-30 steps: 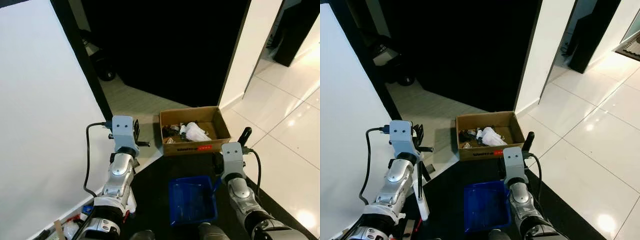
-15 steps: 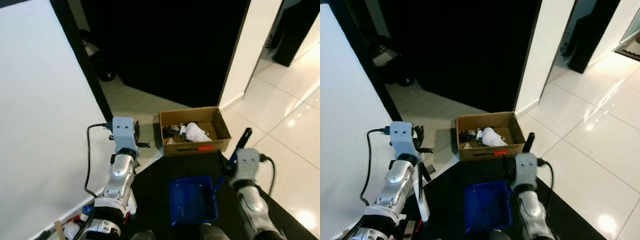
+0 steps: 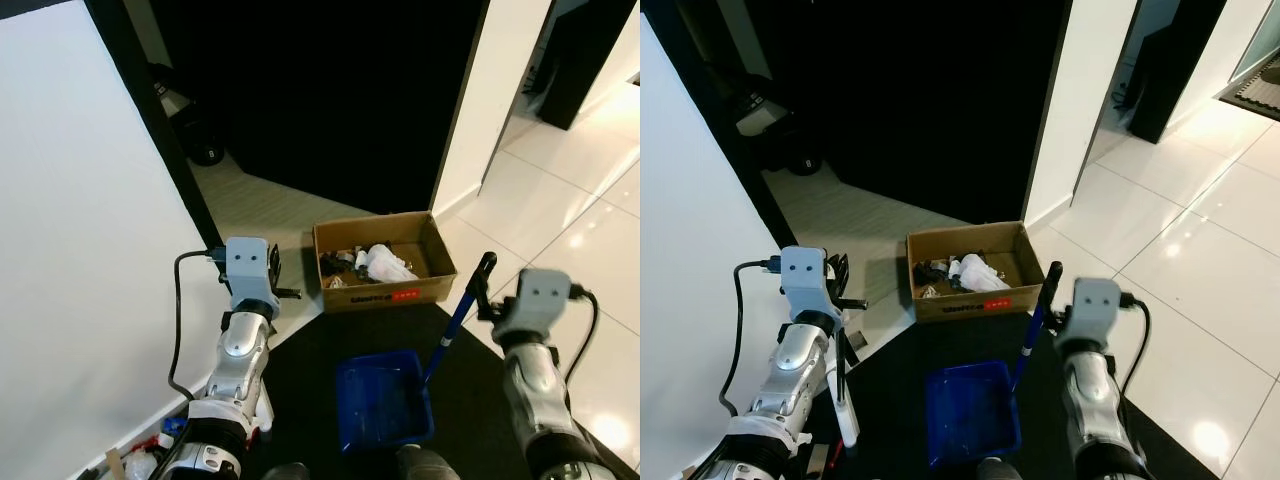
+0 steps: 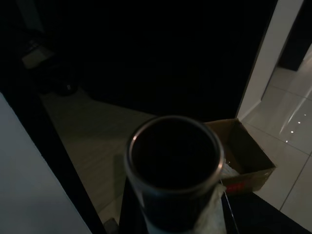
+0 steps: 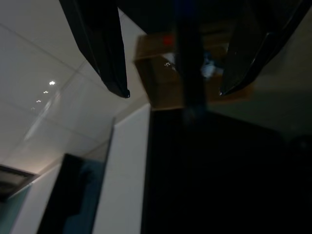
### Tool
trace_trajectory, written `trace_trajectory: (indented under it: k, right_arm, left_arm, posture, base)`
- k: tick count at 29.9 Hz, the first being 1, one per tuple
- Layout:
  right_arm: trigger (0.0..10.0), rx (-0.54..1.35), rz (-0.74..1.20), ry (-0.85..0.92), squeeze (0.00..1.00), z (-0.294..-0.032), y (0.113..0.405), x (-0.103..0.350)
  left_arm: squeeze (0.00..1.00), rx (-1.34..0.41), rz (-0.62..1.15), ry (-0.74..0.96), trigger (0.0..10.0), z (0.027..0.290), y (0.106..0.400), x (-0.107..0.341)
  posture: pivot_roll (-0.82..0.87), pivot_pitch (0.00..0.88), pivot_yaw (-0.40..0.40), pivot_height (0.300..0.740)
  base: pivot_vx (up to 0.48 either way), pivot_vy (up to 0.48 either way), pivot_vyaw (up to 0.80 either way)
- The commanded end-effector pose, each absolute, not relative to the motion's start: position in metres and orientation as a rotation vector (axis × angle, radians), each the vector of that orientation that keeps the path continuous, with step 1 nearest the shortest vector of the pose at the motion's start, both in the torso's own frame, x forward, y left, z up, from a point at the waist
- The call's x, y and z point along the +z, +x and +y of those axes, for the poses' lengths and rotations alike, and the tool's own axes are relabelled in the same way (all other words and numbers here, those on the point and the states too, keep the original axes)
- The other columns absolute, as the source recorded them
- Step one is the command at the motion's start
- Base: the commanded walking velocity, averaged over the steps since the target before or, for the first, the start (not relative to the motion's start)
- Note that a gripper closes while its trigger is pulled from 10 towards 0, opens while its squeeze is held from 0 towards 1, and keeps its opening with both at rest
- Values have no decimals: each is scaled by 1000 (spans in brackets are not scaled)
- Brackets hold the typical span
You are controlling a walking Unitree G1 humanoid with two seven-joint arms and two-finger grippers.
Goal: Sweep floor
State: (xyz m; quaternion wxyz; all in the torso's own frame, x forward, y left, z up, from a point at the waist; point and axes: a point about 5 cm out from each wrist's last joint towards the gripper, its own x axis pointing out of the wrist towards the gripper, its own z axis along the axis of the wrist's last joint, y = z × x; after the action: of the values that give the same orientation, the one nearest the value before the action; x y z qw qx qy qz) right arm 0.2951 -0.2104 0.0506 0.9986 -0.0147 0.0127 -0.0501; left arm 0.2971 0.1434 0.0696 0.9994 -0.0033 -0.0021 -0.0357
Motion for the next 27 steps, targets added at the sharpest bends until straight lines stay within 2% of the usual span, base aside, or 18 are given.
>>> trace_trajectory:
  k: [1,16,24,27]
  right_arm:
    - [10000,-92,75,-5,0,-213,295,45]
    - [10000,-108,206,11,0,-229,307,41]
    - [10000,-85,273,25,0,-226,305,32]
    - [9490,-81,287,21,0,-226,304,30]
  left_arm:
    - [0,-76,-27,19,10000,145,297,75]
    - [0,-71,-30,21,10000,146,296,76]
    - [0,-70,-27,24,10000,147,297,77]
    - [0,-68,-26,23,10000,147,296,76]
  posture:
    - [7,0,54,740]
    - [31,0,54,740]
    - [33,0,56,740]
    - [34,0,52,740]
  base:
    - [0,0,0]
    - [0,0,0]
    - [0,0,0]
    - [0,0,0]
